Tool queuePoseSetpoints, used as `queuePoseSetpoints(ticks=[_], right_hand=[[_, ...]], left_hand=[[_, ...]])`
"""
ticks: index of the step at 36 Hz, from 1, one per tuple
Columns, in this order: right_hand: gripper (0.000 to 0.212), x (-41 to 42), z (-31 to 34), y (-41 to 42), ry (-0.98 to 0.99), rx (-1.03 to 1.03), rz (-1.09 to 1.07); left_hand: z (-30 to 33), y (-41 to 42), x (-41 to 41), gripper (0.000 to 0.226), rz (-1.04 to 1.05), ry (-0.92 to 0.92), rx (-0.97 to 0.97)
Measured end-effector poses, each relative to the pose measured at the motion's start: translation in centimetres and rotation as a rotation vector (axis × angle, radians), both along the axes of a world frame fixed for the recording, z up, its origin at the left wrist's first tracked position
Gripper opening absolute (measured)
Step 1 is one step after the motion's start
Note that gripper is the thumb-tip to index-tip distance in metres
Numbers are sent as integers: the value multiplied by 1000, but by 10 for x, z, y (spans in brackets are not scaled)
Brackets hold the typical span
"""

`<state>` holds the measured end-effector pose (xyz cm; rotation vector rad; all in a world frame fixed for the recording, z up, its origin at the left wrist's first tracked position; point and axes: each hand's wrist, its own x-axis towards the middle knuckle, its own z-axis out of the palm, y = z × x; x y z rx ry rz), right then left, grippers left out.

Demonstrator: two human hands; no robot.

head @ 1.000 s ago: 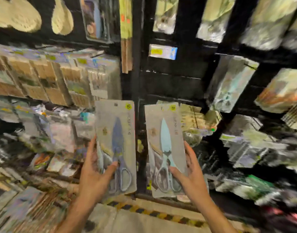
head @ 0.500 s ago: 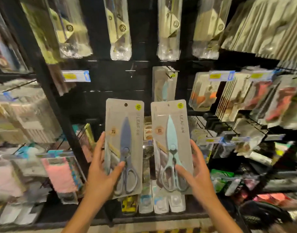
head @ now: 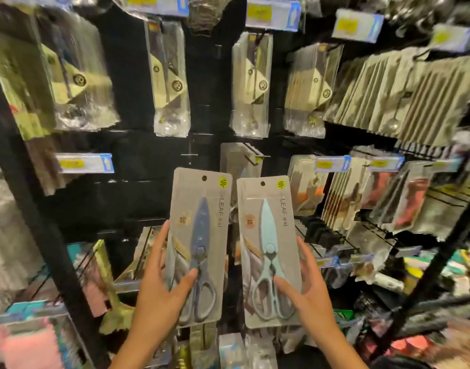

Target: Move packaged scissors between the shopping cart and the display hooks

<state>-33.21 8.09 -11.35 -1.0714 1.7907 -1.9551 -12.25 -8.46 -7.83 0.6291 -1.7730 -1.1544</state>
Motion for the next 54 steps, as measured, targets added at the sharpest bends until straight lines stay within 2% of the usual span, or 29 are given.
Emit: queuePoseSetpoints(ticks=[5,25,35,41,54], right_hand=[[82,-5,2,-17,5,-5,-14],[79,-45,13,-69,-9,-52,-31],[87,-64,8,-73,-60,-12,29],[81,-70,6,-76,-76,23,57],[84,-102,-1,-125,101,183,112]], left_hand=[[5,-21,-8,98,-28,-2,-50],[19,-55,-35,100,-20,-12,-53],[21,-65,-47,100,-14,28,-73],[21,-67,-52,98,-20,57,-64],[25,-73,-54,96,27,62,-65]])
